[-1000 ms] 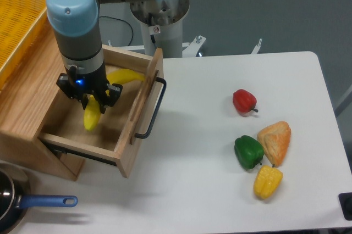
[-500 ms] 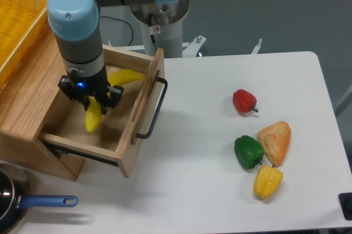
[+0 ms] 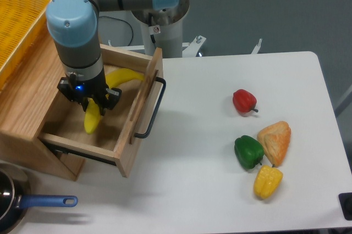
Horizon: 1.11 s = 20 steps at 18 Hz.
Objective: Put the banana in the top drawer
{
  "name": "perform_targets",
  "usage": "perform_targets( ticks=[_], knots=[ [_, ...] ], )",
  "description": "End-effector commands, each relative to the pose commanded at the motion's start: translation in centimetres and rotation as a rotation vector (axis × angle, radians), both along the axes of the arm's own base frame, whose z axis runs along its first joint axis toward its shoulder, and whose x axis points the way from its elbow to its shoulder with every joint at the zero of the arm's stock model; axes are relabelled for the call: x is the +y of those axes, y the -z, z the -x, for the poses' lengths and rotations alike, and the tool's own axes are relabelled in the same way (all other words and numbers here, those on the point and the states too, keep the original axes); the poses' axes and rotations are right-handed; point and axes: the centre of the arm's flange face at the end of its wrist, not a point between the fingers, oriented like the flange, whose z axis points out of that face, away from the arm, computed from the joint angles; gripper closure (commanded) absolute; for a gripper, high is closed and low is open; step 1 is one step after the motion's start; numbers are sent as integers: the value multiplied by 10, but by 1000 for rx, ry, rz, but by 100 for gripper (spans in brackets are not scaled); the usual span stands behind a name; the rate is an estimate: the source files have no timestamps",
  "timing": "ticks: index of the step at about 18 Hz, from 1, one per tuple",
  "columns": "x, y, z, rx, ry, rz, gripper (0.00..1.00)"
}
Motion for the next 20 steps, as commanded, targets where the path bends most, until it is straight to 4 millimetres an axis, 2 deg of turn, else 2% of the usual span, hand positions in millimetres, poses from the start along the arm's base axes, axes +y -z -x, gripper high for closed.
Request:
perform_targets(
  ticks=[7, 20],
  knots=[
    [0, -1, 0, 2, 9, -2, 32],
    [-29, -39, 0, 31, 143, -31, 30]
  ],
)
